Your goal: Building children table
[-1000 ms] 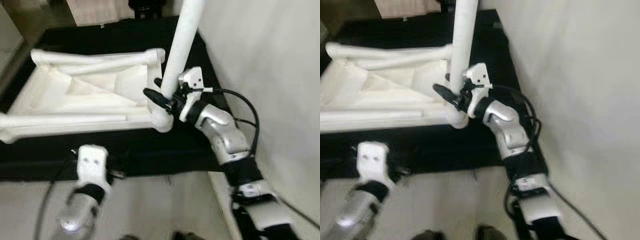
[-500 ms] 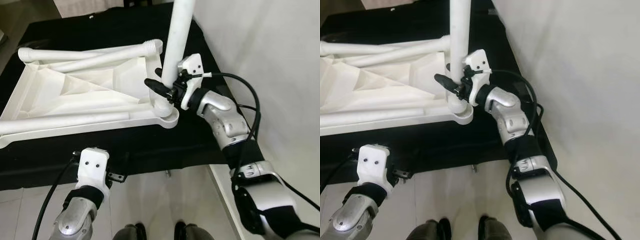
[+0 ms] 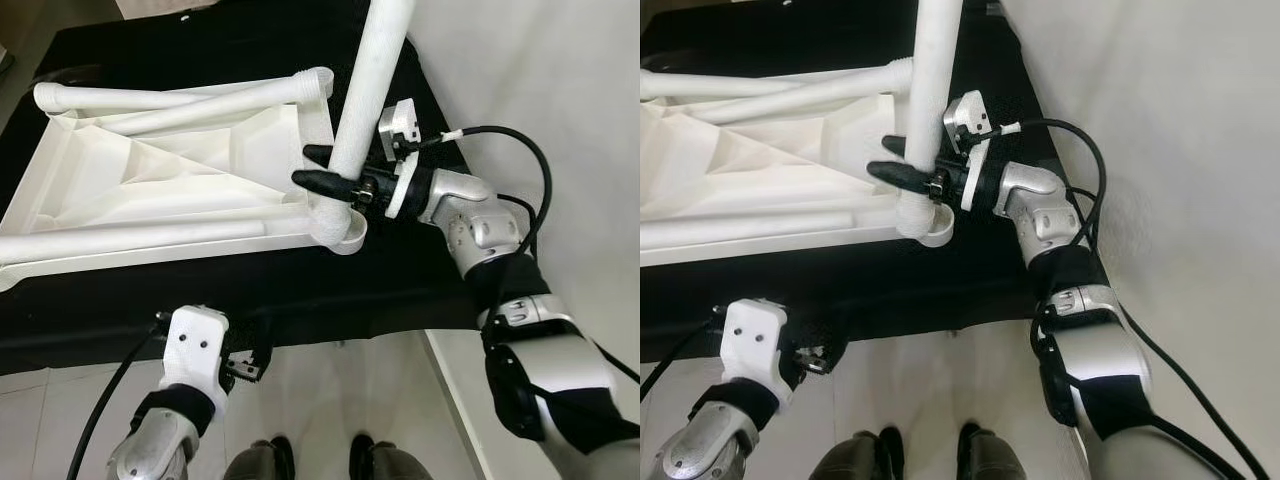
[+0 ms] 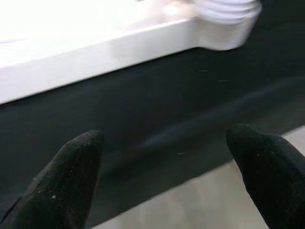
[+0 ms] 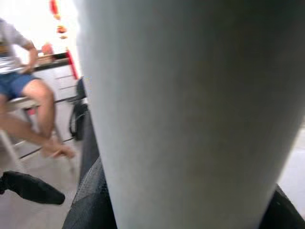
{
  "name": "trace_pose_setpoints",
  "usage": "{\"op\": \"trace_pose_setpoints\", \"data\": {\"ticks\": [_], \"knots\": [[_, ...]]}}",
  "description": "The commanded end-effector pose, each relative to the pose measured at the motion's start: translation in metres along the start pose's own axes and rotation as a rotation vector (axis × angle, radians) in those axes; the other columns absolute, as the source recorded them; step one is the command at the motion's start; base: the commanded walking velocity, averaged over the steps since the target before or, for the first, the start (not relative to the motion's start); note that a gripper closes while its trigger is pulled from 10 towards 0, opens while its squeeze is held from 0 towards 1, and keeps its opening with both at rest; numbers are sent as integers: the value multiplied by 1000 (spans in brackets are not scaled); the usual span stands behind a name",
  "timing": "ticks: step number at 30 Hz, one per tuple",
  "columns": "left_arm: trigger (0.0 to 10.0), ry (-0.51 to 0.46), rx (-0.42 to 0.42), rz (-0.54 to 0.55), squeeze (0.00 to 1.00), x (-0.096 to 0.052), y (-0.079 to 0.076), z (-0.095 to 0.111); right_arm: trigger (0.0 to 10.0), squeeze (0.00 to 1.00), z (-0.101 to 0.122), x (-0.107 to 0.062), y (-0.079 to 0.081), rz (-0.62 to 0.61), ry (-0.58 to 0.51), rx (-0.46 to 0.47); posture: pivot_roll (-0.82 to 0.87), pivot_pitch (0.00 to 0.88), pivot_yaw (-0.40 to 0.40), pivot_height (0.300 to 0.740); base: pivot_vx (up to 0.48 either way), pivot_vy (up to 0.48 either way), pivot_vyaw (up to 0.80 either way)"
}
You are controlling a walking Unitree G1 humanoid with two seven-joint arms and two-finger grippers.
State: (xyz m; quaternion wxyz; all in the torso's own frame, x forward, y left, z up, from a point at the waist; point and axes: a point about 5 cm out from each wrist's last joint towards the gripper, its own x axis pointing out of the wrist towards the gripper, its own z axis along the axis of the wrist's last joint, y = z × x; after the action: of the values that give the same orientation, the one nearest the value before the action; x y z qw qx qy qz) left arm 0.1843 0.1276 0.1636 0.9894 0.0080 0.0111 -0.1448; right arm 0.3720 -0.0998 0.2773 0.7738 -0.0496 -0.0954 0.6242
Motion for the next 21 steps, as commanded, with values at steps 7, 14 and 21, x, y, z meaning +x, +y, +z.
{"op": "trace_pose_setpoints", "data": {"ticks": [7, 14, 21], "knots": [[10000, -17, -69, -49, 0, -10, -7, 1, 10000, 0, -14, 5, -3, 36, 84, 42, 22, 387, 33, 740, 0, 0, 0], [10000, -50, -109, -88, 0, -14, -11, 4, 10000, 0, 1, 5, -4, 134, 21, 109, 20, 407, 33, 740, 0, 0, 0], [10000, -52, -123, -105, 0, -20, -14, 5, 10000, 0, 10, -7, -2, 282, 42, 118, 17, 419, 35, 740, 0, 0, 0]]}}
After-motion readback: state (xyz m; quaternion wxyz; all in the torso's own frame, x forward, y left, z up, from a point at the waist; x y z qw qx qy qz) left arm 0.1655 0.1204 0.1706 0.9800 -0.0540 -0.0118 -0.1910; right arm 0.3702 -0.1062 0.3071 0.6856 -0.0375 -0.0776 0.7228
